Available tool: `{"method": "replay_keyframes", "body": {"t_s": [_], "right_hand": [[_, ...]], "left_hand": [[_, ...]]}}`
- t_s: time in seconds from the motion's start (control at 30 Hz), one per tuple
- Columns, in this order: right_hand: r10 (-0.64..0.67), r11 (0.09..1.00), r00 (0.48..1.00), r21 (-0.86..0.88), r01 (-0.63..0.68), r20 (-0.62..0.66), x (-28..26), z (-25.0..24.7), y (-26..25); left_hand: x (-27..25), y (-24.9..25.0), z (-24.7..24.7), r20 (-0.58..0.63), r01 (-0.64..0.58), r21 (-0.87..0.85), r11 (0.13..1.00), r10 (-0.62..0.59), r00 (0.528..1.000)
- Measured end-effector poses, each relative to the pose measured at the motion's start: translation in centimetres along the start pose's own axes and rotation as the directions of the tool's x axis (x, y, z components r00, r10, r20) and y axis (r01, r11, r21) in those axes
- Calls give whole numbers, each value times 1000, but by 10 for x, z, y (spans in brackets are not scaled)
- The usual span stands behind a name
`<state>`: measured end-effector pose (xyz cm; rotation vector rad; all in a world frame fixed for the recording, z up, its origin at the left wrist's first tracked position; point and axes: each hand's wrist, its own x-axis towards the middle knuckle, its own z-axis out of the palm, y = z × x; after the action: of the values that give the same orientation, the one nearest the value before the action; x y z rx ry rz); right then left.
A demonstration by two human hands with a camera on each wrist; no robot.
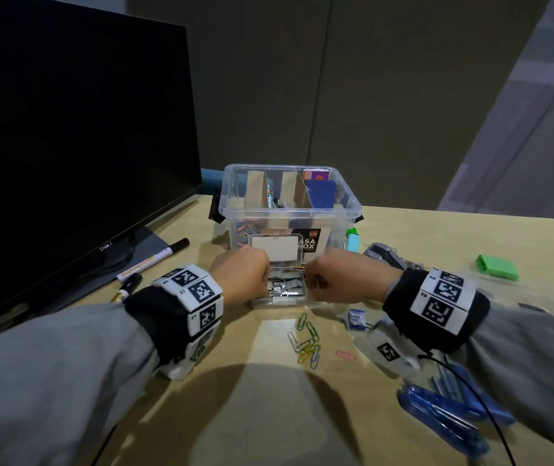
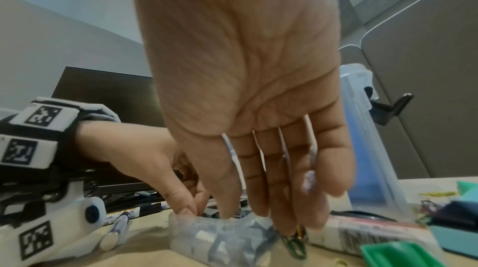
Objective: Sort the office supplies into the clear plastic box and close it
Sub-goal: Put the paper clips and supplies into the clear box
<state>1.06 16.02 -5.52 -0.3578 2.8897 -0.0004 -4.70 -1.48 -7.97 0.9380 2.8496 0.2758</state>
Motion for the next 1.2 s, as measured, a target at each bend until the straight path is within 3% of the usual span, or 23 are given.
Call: {"method": "replay_keyframes", "body": {"t_s": [0.77,0.93,1.03,1.2], "right_hand": [[12,1000,997,9,-13,78,-14,4,3],[11,1000,995,1,-11,101,-14,4,-1],[9,1000,996,0,-9,90,-14,4,0],[33,998,982,-64,-21,187,-22,6,5]], "left_hand": [[-1,8,-5,-14,10,32,999,-10,1000],[-5,18,-10,-96,-35,64,997,41,995],[-10,21,-13,-130,-100,-36,994,94,987],[-30,32,-3,24,-222,-159,962,229,973]]}}
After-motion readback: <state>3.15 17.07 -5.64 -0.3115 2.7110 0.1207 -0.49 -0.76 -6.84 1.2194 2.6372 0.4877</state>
